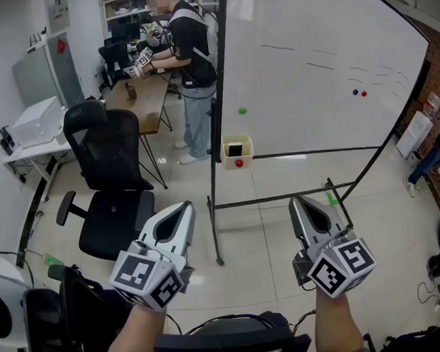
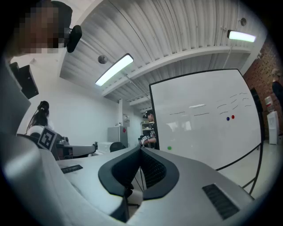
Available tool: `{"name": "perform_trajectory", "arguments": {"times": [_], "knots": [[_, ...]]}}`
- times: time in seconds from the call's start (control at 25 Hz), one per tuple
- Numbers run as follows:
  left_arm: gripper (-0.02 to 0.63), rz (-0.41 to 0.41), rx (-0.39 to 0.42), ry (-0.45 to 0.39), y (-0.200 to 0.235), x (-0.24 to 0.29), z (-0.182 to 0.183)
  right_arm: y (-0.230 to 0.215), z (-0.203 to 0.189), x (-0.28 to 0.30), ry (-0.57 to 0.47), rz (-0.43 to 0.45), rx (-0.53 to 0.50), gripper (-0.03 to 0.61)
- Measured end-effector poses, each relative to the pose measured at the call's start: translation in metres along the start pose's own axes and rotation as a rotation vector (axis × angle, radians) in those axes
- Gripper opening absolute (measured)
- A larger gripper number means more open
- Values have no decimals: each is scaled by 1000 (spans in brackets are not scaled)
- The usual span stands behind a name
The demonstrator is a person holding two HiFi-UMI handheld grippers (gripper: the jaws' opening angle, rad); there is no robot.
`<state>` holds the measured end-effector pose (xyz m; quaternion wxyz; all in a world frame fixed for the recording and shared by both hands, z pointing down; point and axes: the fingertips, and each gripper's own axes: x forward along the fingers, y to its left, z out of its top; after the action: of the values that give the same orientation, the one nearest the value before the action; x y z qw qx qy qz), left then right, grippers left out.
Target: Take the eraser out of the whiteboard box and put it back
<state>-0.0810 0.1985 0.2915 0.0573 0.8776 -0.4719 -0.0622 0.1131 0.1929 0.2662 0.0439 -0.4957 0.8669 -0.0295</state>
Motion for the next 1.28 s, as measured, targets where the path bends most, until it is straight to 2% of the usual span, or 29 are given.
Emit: {"name": "perform_trajectory", "arguments": {"times": [0.28, 0.56, 0.88, 1.08, 1.28], "knots": [[32, -11, -3, -1, 30, -3, 7, 22, 1, 29, 1, 0, -10, 6], [32, 31, -1, -6, 51, 20, 1, 7, -7, 64, -3, 45, -1, 6], [32, 122, 14, -18, 73, 86, 5, -53, -5, 127, -8, 126, 14, 6], [32, 175, 42, -11, 85, 148, 16, -108, -3, 169, -6, 168, 31, 6], [32, 195, 53, 8, 89, 216, 10, -161, -4, 206, 9, 205, 37, 6]]}}
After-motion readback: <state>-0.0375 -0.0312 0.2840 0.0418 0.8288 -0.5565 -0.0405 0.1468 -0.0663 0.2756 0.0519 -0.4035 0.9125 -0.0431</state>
